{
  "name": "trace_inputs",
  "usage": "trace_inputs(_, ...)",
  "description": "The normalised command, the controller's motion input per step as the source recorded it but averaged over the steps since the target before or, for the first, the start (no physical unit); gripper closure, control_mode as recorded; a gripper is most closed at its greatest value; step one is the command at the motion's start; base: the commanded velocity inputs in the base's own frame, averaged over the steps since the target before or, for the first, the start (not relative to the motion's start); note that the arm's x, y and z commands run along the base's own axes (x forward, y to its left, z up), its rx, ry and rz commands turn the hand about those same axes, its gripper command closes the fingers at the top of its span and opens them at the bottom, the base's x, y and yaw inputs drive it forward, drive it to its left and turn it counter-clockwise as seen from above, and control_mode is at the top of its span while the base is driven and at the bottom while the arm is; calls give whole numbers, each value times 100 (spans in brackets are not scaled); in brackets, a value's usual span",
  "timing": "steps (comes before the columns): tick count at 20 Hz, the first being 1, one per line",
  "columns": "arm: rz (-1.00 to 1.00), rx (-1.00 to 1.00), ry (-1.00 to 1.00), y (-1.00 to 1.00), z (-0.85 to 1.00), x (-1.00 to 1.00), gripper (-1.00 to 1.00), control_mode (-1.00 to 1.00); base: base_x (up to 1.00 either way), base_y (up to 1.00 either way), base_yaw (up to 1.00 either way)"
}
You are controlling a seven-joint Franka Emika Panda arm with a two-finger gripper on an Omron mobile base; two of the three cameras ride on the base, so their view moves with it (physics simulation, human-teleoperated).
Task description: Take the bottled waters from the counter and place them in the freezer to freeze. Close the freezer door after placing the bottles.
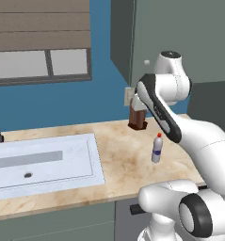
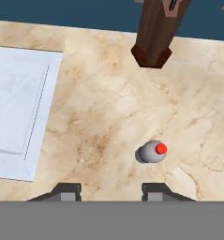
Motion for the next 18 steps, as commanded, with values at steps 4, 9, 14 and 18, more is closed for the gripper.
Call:
trace_inputs(4,-1,3,0,-39,0,-15,-100,-100,0,0,0)
trace_inputs(9,-1,13,-2,-72,-3,-32,-100,-100,0,0,0)
trace_inputs(14,2,15,-7,-73,-1,-25,-100,-100,0,0,0)
trace_inputs(18,16,10,-1,-41,-24,-22,-100,-100,0,0,0)
